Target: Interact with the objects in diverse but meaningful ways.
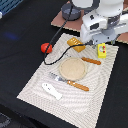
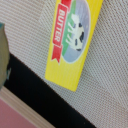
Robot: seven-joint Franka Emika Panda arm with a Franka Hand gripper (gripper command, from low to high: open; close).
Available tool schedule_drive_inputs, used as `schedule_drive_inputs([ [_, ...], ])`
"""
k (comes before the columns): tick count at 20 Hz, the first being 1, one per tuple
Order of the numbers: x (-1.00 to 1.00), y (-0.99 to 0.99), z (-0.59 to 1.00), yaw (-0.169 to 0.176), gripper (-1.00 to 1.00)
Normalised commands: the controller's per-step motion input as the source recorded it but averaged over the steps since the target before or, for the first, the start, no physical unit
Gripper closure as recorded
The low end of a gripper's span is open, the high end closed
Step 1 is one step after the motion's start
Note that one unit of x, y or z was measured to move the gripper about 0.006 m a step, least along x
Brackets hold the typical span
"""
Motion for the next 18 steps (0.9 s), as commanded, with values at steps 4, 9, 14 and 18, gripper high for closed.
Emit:
schedule_drive_inputs([
  [4, 0.0, 0.12, 1.0, 0.165, -1.0],
  [9, -0.15, 0.04, 0.6, 0.264, -1.0],
  [14, -0.31, 0.0, 0.27, 0.262, -1.0],
  [18, -0.39, -0.08, 0.09, 0.202, -1.0],
])
